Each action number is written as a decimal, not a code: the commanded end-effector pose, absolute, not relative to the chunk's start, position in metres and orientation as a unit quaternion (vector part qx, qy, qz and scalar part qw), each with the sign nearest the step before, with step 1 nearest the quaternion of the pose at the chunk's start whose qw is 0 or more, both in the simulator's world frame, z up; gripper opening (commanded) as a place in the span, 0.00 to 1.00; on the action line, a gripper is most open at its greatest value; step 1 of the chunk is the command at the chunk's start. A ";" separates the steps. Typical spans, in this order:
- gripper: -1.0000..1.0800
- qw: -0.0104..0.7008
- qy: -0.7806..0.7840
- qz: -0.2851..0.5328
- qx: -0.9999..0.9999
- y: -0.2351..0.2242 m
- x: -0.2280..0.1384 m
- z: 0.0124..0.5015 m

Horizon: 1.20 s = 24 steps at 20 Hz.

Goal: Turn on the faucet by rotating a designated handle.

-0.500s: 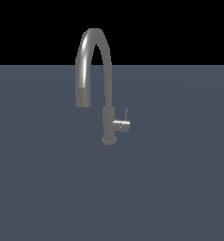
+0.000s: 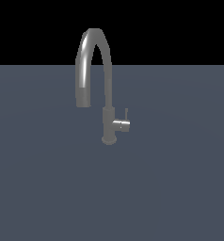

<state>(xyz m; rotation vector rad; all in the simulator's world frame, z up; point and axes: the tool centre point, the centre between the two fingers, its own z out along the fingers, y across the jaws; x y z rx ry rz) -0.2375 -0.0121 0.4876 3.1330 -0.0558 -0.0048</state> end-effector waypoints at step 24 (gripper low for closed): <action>0.00 -0.173 -0.197 -0.149 0.953 -0.030 -0.118 0.434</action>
